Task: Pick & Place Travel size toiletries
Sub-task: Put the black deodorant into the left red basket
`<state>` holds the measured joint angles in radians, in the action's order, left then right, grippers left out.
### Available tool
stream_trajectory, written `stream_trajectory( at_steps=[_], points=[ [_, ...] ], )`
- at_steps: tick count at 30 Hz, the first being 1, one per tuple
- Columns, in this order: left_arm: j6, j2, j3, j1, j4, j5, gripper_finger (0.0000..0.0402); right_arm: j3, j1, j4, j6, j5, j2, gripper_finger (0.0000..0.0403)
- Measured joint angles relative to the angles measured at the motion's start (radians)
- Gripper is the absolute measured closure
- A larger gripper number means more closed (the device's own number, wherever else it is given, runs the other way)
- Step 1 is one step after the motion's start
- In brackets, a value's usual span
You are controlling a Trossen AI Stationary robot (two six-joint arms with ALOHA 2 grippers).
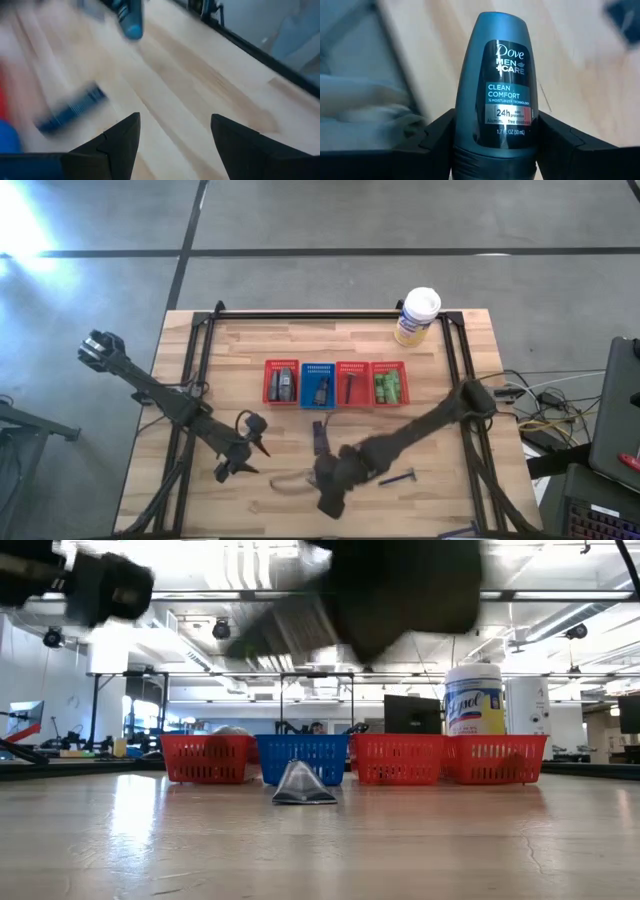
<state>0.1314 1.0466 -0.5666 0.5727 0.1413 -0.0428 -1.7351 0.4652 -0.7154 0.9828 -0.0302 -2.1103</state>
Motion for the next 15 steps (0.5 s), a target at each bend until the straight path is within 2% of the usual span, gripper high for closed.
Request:
stream_trajectory(
  at_steps=[4, 7, 10, 15],
  points=[
    [0.357, 0.007, -0.037, 0.004, -0.094, -0.104, 0.0154, 0.002, -0.061, 0.078, -0.007, -0.057, 0.068, 0.0199],
    [0.533, 0.029, -0.067, 0.003, -0.182, -0.221, 0.0154, 0.001, -0.097, 0.099, 0.004, -0.084, 0.097, 0.0194],
    [0.582, 0.056, -0.096, -0.003, -0.260, -0.271, 0.0154, -0.004, -0.122, 0.107, 0.001, -0.087, 0.121, 0.0193],
    [0.638, 0.110, -0.125, -0.007, -0.302, -0.270, 0.0154, -0.004, -0.146, 0.103, -0.023, -0.080, 0.150, 0.0192]
  ],
)
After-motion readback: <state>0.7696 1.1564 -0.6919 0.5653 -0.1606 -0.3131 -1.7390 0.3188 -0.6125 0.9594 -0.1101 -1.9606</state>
